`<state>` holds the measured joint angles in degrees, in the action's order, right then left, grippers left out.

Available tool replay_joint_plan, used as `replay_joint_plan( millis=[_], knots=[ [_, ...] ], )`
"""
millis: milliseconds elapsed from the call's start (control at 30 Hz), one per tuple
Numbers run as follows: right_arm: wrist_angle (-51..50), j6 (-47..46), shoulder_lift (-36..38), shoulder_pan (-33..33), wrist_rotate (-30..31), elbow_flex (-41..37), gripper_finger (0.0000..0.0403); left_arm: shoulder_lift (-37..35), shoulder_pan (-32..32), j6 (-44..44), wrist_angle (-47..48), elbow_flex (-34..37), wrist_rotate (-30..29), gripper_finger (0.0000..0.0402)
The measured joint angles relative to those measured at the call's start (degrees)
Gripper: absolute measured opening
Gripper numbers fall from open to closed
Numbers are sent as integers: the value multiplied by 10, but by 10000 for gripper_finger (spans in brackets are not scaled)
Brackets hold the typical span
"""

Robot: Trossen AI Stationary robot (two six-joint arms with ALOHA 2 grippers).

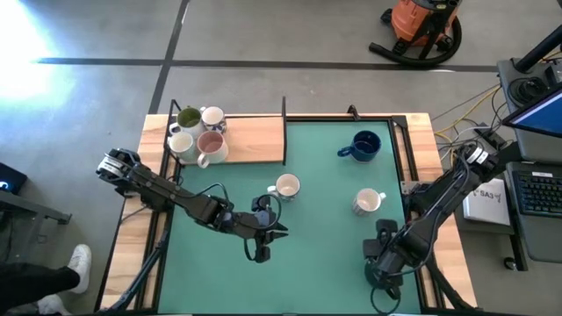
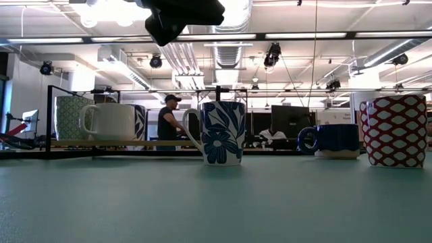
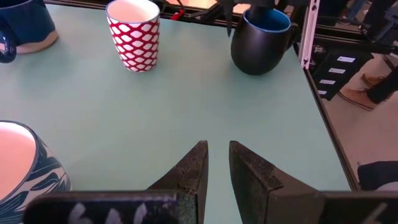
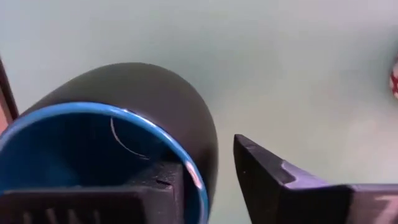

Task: Place coffee mugs
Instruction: Put the black-blue mug on the shelf

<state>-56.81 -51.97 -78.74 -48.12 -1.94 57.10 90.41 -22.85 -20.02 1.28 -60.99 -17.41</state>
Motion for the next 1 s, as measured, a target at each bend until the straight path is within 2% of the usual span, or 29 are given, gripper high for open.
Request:
replay_joint_plan(
  millis=[200,267,467,600,800,1000],
  knots=[
    [48,51,0,6,5,-5,32,0,0,-6,1,0,57,47],
    [66,57,0,15,5,-5,18,0,0,-17,2,0,76,47],
    [120,125,0,74,9,-5,16,-4,2,-49,69,-4,120,47],
    [159,186,0,140,7,-4,15,-5,2,-68,131,-11,120,47],
    [237,281,0,239,8,-4,14,-6,2,-74,158,-12,120,47],
    [313,369,0,306,6,-4,14,-25,2,-75,212,-12,60,47]
  ],
)
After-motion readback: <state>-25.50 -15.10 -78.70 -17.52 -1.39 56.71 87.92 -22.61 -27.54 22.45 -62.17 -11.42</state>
